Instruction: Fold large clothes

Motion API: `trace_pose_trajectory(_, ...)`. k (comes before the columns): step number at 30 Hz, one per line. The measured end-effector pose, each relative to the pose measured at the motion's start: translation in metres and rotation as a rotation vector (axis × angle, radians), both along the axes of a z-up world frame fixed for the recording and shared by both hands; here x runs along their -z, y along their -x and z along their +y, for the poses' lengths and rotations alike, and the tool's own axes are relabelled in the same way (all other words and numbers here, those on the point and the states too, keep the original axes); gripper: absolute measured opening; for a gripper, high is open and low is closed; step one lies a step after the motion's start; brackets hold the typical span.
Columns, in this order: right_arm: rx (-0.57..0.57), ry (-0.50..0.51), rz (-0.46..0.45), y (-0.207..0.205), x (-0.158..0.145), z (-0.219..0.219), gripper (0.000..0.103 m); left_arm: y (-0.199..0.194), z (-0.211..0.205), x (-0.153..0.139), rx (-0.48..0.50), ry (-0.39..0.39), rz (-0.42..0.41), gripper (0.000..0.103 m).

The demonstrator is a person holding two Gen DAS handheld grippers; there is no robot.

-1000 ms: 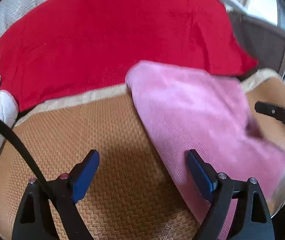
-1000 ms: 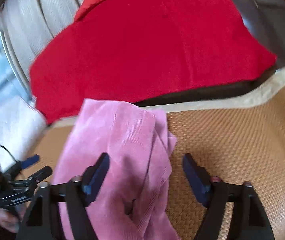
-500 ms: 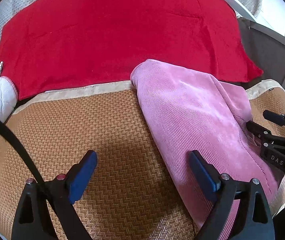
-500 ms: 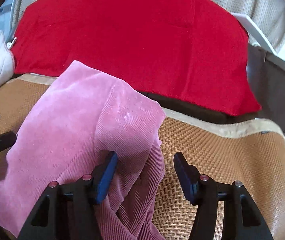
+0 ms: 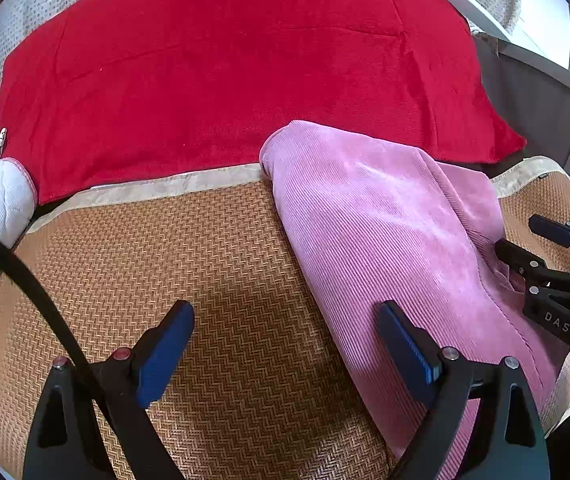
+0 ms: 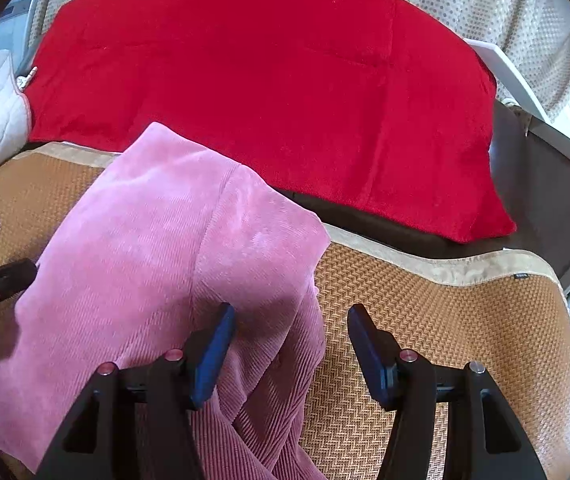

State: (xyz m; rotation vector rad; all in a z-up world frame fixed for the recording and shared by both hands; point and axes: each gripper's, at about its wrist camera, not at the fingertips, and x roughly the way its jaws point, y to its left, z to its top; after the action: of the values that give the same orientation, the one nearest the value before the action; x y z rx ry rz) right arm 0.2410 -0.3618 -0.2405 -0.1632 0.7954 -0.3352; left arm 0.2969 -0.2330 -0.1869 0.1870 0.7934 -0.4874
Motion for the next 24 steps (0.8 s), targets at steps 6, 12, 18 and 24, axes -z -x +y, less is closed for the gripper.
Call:
trace_pose_trajectory(6, 0.001, 0.007, -0.003, 0.0001, 0.0005, 0.0011, 0.063, -0.0001, 0.0009, -0.0009, 0.000, -0.001, 0.000, 0.093)
trace_pose_trajectory(12, 0.011, 0.003, -0.001, -0.0015, 0.0024, -0.0020, 0.063, 0.0002, 0.0012, -0.0016, 0.004, 0.002, 0.000, 0.093)
trace_pose_trajectory(18, 0.025, 0.005, -0.008, -0.0006, 0.0016, -0.0050, 0.063, 0.0041, -0.0010, -0.0032, 0.011, -0.009, -0.014, 0.093)
trace_pose_trajectory(24, 0.027, 0.015, -0.012, 0.0006, 0.0012, -0.0045, 0.063, 0.0050, -0.0018, -0.0034, 0.012, -0.011, -0.015, 0.093)
